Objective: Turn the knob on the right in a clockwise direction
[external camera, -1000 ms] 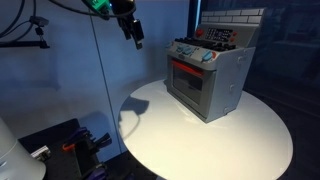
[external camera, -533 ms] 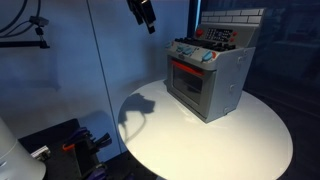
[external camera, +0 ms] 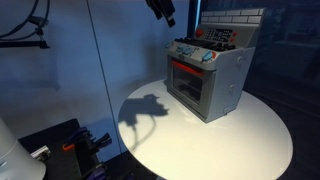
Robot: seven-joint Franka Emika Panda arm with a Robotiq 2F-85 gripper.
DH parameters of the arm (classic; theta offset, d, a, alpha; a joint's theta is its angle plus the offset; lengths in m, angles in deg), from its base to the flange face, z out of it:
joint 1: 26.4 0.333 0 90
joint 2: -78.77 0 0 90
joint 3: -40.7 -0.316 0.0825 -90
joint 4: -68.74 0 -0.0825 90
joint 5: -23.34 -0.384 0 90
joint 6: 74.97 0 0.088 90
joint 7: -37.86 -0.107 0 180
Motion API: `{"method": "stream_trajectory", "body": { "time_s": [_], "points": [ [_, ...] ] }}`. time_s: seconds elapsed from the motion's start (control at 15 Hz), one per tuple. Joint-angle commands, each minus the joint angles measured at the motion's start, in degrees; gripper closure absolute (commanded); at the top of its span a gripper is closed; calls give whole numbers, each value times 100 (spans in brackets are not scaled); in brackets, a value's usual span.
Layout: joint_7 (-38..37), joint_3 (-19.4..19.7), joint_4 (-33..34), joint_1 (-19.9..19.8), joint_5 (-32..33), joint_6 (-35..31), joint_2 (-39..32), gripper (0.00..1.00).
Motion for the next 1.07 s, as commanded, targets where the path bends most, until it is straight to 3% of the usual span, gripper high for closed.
{"method": "stream_trajectory", "body": {
  "time_s": [0.0, 0.67, 1.0],
  "points": [
    [-362, -47, 233, -201, 258, -346, -404, 0],
    [-846, -16, 708, -442, 590, -689, -1325, 0],
    [-686, 53, 523, -336, 494, -670, -1238, 0]
  ]
}}
